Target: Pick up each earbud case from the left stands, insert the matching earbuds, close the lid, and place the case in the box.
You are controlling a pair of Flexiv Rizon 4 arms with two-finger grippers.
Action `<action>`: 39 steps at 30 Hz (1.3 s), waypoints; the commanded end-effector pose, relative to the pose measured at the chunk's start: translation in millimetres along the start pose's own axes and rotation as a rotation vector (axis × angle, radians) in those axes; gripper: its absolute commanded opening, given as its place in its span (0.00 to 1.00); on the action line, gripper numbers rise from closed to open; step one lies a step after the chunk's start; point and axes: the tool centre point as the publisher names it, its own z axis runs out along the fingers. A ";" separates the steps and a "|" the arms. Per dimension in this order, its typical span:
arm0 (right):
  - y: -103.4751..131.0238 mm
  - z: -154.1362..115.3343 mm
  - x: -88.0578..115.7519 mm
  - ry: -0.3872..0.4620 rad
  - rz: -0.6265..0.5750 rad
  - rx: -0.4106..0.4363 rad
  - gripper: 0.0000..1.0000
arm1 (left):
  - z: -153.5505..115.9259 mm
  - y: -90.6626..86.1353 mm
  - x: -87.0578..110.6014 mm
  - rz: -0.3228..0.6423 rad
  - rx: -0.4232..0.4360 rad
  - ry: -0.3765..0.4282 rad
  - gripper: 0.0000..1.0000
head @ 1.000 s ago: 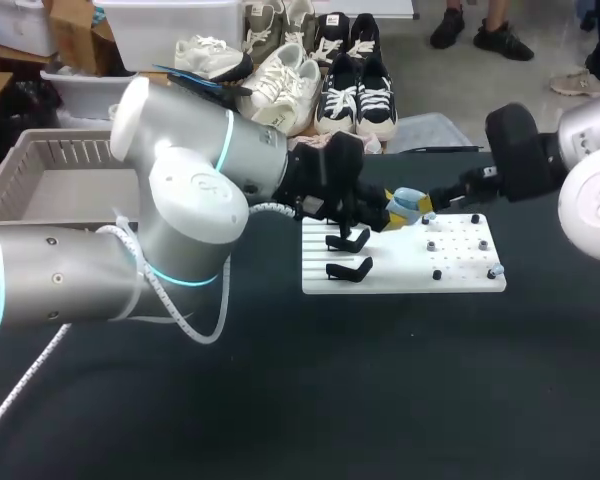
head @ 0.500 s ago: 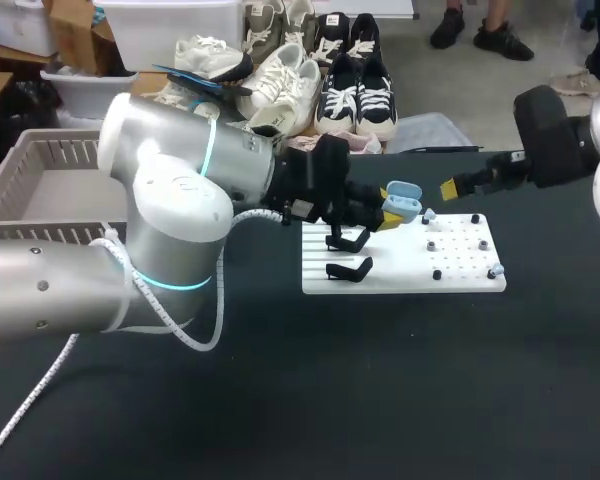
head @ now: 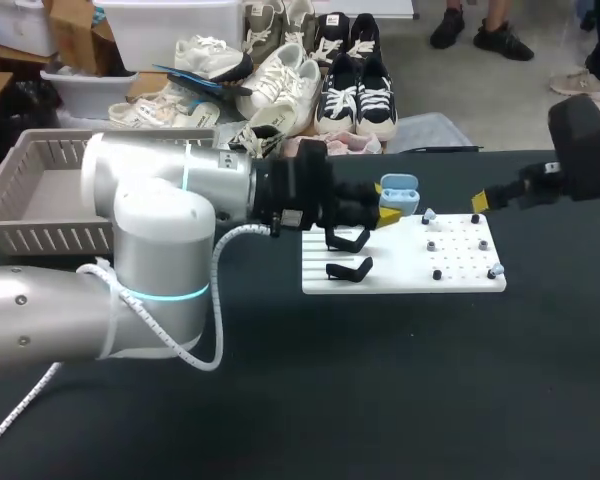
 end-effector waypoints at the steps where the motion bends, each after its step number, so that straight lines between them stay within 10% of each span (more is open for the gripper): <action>1: 1.6 -8.5 4.5 0.000 0.003 0.047 1.00 | 7.0 -3.1 5.2 -0.009 -0.019 -0.037 0.00; 39: -21.5 -0.9 21.9 0.080 -0.061 0.087 1.00 | 11.2 -4.8 14.6 0.018 -0.038 -0.010 0.00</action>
